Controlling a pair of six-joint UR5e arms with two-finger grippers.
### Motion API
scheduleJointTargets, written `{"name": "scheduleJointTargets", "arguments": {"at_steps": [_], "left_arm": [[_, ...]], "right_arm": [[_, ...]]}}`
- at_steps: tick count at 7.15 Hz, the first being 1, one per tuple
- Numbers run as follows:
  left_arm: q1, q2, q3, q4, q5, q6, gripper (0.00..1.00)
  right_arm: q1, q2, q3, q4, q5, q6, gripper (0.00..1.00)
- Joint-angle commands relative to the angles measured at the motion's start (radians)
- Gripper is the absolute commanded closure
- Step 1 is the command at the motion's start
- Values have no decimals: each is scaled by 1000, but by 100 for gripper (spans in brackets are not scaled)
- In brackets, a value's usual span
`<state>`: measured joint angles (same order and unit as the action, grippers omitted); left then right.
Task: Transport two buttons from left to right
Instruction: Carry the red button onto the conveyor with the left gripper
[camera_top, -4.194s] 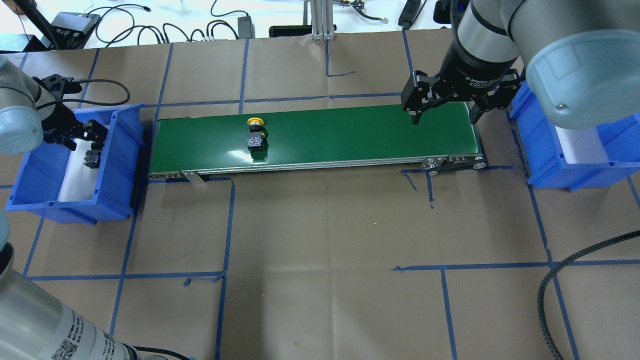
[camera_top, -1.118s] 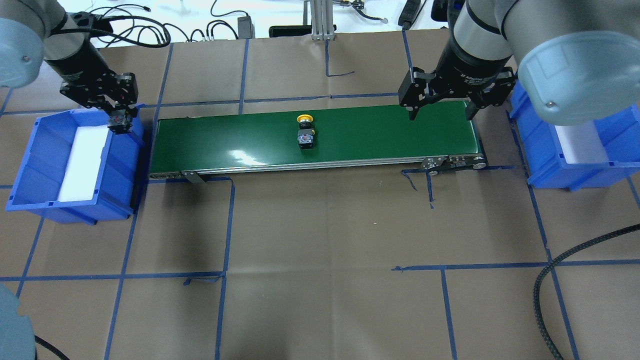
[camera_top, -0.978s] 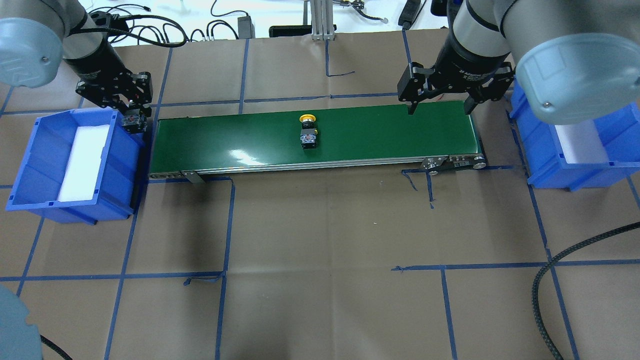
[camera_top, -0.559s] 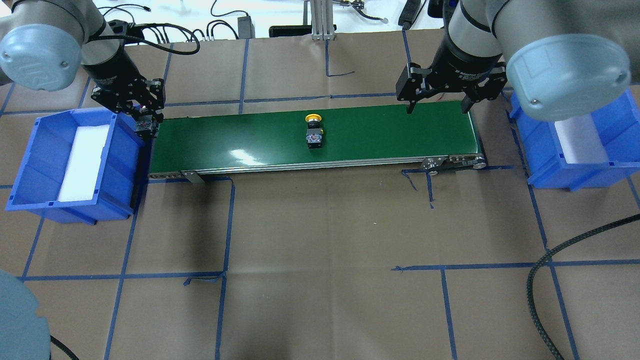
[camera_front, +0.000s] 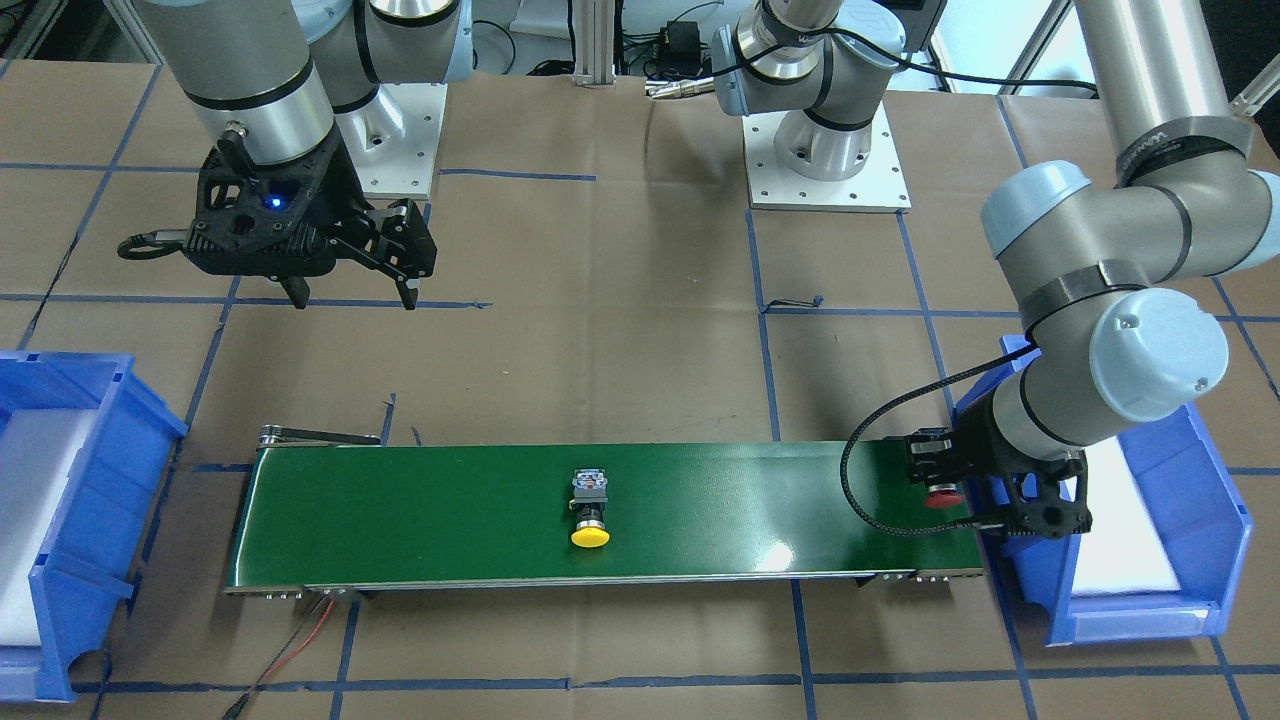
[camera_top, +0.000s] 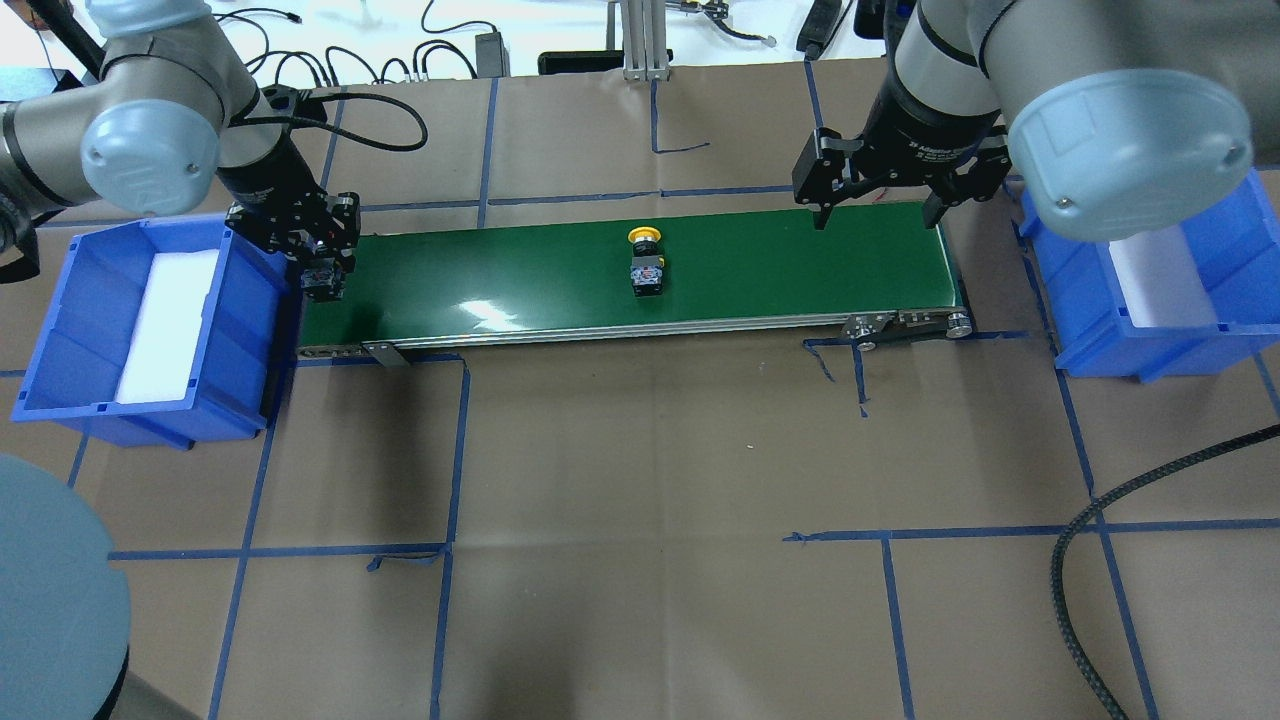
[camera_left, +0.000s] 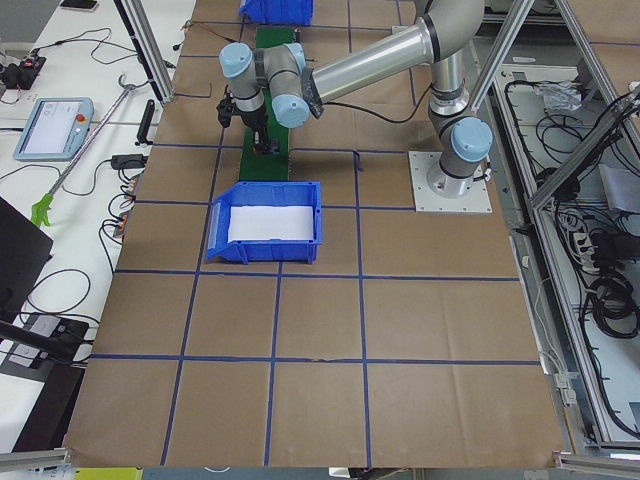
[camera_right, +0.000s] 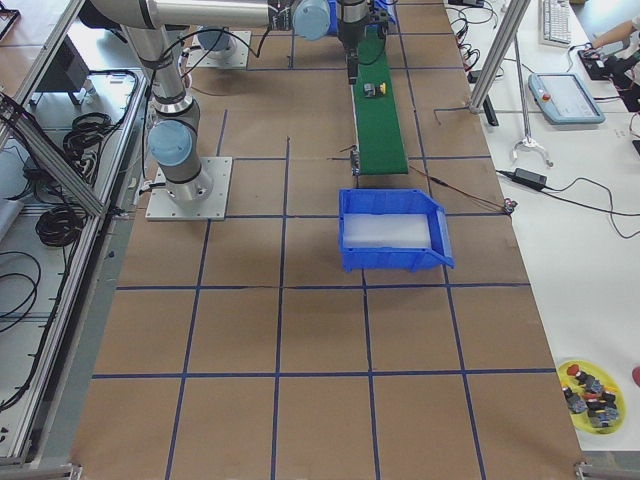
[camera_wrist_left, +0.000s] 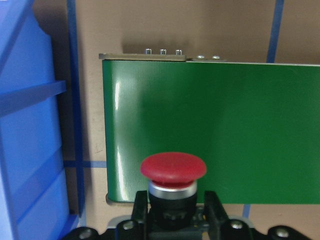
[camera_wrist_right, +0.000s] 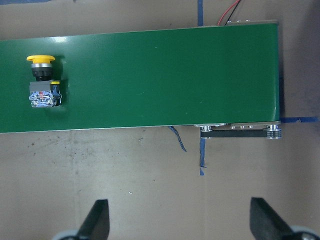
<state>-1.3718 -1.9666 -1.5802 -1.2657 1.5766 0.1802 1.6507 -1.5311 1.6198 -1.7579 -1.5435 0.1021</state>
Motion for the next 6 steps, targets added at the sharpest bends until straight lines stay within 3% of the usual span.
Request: {"name": "scheduleJointTargets", "arguments": {"at_steps": [1,2,3,4,6], "left_arm": [[-1,-29,-75,159,0,5,100],[-4,-40,-84,187,0,5,100],[-10,-40,-84,189,0,2,90],[-15,-40,-81,193,-1,-10,2],[-15,-20,-46,190,-1,-8,0]], "right_arm": [[-2,0,0,0,-1,-4,0],[0,0,0,0,-1,4,0],[-2,0,2,3,-3,-5,0],[-2,0,2,3,-3,-5,0],[-2,9,0,9,-10,-5,0]]}}
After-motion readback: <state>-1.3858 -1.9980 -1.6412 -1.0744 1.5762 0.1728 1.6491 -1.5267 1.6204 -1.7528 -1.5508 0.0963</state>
